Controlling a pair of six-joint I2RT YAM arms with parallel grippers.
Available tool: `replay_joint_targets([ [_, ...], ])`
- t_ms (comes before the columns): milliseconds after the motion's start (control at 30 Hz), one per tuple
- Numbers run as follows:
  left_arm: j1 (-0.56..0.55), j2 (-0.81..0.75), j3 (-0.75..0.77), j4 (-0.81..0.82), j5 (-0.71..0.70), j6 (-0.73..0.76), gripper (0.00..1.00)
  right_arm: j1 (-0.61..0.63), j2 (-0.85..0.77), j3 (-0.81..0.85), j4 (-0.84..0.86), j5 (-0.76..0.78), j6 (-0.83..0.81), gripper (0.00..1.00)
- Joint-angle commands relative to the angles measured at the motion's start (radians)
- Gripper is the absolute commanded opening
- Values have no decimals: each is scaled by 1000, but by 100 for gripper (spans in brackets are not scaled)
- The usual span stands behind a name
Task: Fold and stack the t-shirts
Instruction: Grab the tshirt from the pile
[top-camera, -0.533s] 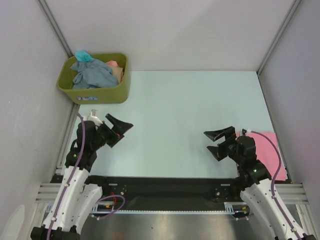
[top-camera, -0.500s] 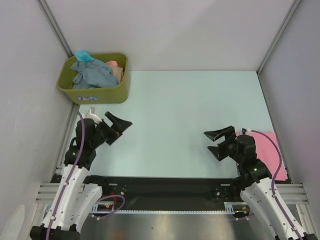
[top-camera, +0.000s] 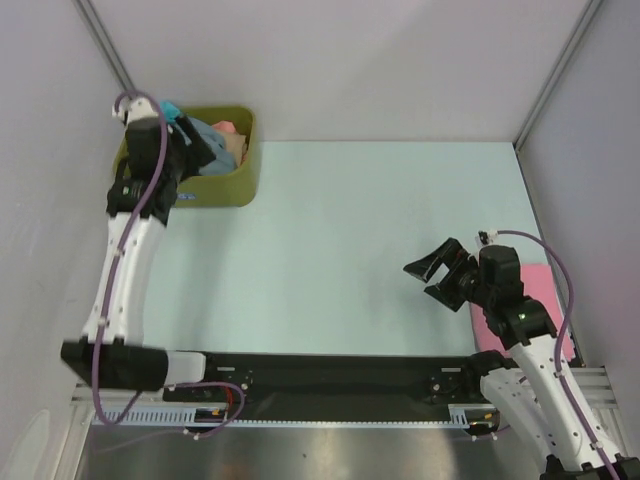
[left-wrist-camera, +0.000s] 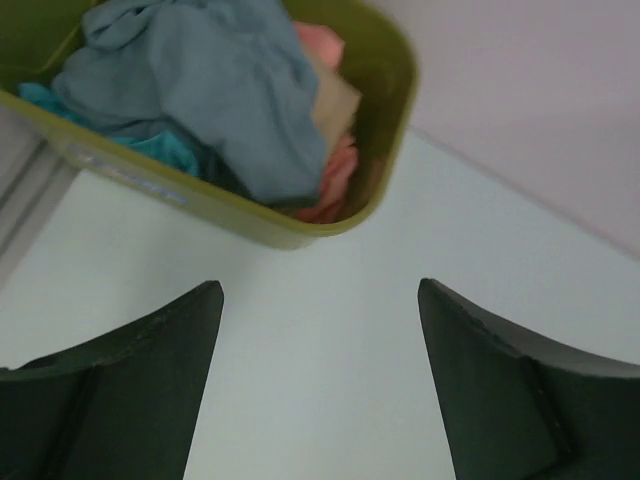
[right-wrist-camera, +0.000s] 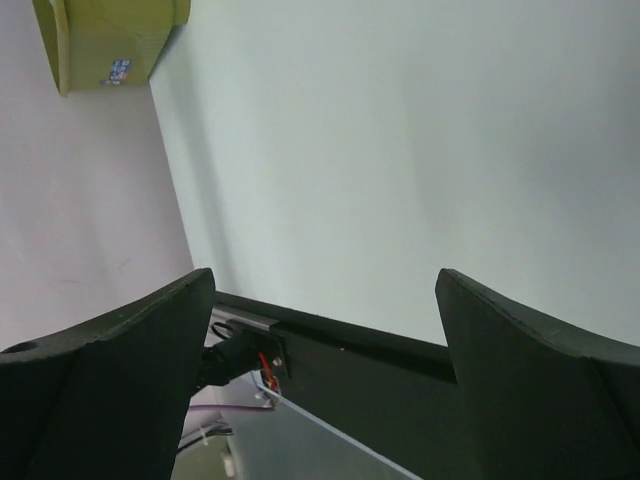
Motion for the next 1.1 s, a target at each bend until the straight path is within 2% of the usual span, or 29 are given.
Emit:
replay_joint_targets([
  [0, 46, 289, 271, -213, -146, 223, 84, -5, 35, 117, -99, 6, -150, 100],
  [67, 50, 402, 386, -238, -166, 287, 83, -10, 57, 167, -125, 27, -203, 100],
  [167, 52, 517, 430, -154, -168, 339, 86, -19, 75, 192, -130, 50, -237, 100],
  [267, 78, 645, 526, -68, -105, 350, 87, -39, 89, 189, -119, 49, -257, 100],
  [433, 100, 891, 700, -65, -104, 281, 90, -74, 135, 192, -131, 40, -289, 100],
  [567, 109, 979, 767, -88, -142, 238, 86, -126, 147, 227, -182, 69, -352, 99],
  [700, 107, 1004, 769, -56, -133, 241, 81, -197, 150, 208, -163, -23, -349, 100],
  [800, 109, 1022, 780, -53, -133, 235, 73, -205, 163, 198, -143, -22, -343, 99],
  [833, 109, 1024, 786, -56, -137, 231, 61, -206, 166, 198, -142, -22, -342, 99],
  [900, 109, 1006, 787, -47, -142, 221, 49, -206, 173, 197, -142, -19, -337, 99],
  [933, 109, 995, 784, -40, -146, 221, 40, -206, 175, 195, -142, -19, -334, 99],
  [1067, 107, 931, 813, -30, -176, 220, 24, -208, 176, 192, -137, -20, -328, 99],
])
